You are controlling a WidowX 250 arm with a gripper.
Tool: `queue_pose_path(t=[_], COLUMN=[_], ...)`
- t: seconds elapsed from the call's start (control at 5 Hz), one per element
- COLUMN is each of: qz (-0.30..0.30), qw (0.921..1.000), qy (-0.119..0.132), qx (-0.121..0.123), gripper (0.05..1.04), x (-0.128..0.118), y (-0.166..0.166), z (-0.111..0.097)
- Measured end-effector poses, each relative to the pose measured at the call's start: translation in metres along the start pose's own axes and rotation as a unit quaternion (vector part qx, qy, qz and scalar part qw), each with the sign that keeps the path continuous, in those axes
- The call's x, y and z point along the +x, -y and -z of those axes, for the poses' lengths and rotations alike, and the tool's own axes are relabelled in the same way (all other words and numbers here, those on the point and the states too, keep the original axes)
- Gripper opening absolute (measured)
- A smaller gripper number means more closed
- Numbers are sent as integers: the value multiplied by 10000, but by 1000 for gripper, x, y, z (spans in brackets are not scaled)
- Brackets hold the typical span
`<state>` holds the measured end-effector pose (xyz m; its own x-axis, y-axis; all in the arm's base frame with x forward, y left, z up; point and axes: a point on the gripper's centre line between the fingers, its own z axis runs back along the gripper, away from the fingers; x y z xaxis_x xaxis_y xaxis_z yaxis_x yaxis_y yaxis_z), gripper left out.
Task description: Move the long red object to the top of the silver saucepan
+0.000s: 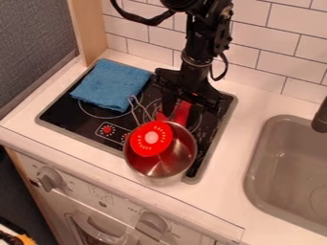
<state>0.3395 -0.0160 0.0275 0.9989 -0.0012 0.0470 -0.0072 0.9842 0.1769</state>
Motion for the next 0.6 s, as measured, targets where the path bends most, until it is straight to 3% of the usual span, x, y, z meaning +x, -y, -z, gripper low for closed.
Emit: queue_pose_path(t=[0.2, 0.4, 0.6], qz=[20, 11, -65], qw=[10000, 9992, 9983], qy=[43, 280, 316], qx=[-51, -276, -485], gripper=[994, 1003, 1000], x=[-5, -9, -17], y=[1, 1, -11], z=[-3, -27, -36])
